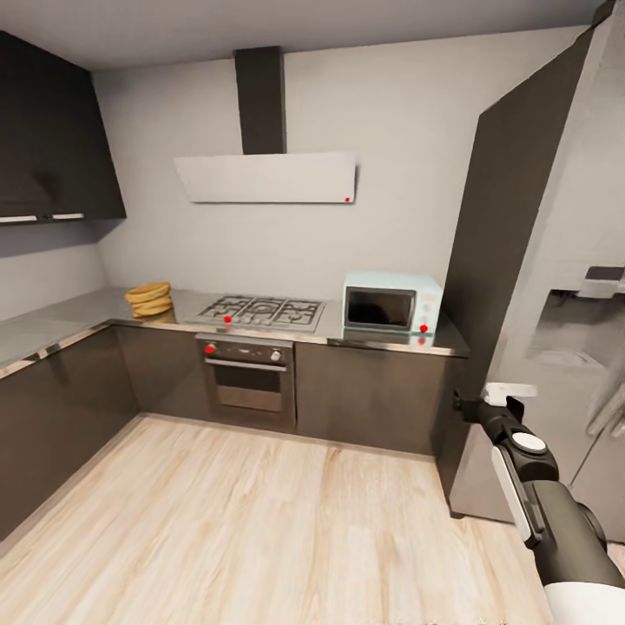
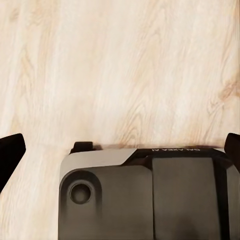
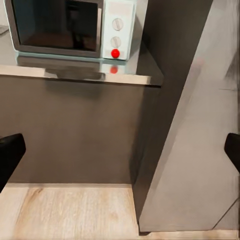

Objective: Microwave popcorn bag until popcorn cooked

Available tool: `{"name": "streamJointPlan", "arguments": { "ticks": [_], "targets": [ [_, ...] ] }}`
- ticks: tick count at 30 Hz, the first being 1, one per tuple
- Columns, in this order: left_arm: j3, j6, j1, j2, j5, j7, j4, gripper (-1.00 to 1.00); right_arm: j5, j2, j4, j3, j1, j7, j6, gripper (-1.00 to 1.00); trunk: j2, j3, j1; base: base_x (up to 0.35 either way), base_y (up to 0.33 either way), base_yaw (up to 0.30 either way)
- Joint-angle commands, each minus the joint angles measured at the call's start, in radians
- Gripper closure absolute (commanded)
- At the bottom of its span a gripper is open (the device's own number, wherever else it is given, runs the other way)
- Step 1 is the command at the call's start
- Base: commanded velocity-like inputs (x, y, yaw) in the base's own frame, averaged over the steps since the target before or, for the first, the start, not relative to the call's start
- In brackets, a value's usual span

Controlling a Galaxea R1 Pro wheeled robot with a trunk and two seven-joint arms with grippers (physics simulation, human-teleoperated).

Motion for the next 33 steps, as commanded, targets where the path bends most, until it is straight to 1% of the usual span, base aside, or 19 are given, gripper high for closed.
{"name": "streamJointPlan", "arguments": {
  "ticks": [1,8,15,19,27,33],
  "targets": [
    [0.002,-0.003,-0.001,0.0,0.0,0.0,0.001,-1.0,0.002,0.0,-0.001,0.001,0.0,-0.003,0.005,-1.0,-0.001,0.0,0.0,0.0,0.0,-0.094],
    [0.005,-0.003,-0.001,0.0,0.001,0.0,0.001,-1.0,0.004,0.001,-0.003,0.004,0.001,-0.003,0.005,-1.0,-0.001,0.0,0.0,0.014,0.0,-0.01],
    [0.006,-0.003,-0.001,0.0,0.001,0.0,0.001,-1.0,0.005,0.008,-0.004,0.01,0.002,-0.002,0.002,-1.0,-0.001,0.0,0.0,0.304,0.0,0.0],
    [0.001,-0.003,-0.001,0.0,0.0,0.0,0.001,-1.0,0.005,0.007,-0.002,0.009,0.002,-0.001,-0.028,-1.0,-0.001,0.0,0.0,0.341,-0.039,0.0],
    [0.002,-0.004,0.0,0.0,0.0,0.0,0.002,-1.0,0.005,0.007,0.0,0.007,0.002,-0.001,-0.033,-1.0,-0.001,0.0,0.0,0.039,-0.013,0.0],
    [0.007,-0.003,0.0,0.001,0.002,0.0,0.003,-1.0,0.005,0.009,-0.001,0.009,0.003,-0.001,-0.033,-1.0,-0.001,0.0,0.0,0.312,0.0,0.0]
  ]
}}
